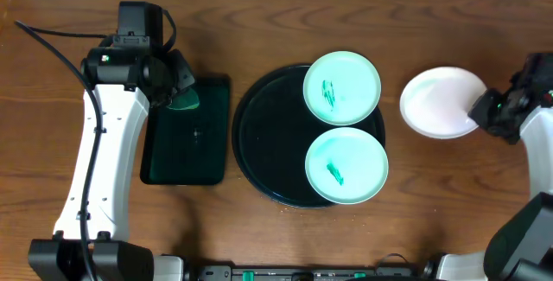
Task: Clean dirty plates on tray and stack at the side
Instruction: 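Move right gripper to grip rim of lower light-green plate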
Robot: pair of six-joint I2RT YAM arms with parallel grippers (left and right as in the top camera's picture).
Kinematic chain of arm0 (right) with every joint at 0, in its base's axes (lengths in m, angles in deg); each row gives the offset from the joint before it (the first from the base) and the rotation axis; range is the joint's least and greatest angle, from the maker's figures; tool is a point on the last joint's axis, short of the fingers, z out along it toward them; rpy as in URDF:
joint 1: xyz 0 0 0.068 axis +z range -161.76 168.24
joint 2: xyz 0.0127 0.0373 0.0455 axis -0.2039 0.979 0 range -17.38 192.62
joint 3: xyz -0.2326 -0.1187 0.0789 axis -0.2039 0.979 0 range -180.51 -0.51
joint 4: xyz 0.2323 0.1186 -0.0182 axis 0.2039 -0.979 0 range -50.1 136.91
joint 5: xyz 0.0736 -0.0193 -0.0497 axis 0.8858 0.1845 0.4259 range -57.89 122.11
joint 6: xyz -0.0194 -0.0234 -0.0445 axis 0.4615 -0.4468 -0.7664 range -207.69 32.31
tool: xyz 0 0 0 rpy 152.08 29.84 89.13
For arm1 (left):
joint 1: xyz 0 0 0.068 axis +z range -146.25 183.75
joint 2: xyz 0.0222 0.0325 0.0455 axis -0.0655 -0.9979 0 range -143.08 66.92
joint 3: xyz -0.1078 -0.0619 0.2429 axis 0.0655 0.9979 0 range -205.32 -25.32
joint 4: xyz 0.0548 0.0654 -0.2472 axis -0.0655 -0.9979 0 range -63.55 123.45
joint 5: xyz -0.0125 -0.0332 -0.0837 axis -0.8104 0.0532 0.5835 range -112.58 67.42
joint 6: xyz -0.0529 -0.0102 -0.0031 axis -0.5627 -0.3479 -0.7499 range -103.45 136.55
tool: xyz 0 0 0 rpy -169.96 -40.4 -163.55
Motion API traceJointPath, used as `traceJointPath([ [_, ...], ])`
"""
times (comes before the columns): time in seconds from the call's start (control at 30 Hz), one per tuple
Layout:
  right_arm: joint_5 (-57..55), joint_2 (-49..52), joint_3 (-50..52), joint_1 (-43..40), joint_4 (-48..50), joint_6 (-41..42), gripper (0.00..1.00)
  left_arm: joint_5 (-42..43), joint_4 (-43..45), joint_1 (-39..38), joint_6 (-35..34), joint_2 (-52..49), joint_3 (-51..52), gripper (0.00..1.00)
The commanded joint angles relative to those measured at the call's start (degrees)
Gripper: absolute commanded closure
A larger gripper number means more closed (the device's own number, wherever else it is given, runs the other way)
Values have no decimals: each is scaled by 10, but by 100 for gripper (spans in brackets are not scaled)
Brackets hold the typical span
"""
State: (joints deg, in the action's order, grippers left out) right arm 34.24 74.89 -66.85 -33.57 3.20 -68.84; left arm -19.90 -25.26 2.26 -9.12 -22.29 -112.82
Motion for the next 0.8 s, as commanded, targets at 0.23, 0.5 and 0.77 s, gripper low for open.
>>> traceJointPath([
  [0.23,-5,-3,131,4,149,16,98,-3,1,1,3,-5,2,93],
  [0.5,15,1,147,23,191,-22,67,-3,1,1,3,-5,2,93],
  [0.77,109,1,9,64,7,-72,49,-1,1,-6,19,-6,3,93],
])
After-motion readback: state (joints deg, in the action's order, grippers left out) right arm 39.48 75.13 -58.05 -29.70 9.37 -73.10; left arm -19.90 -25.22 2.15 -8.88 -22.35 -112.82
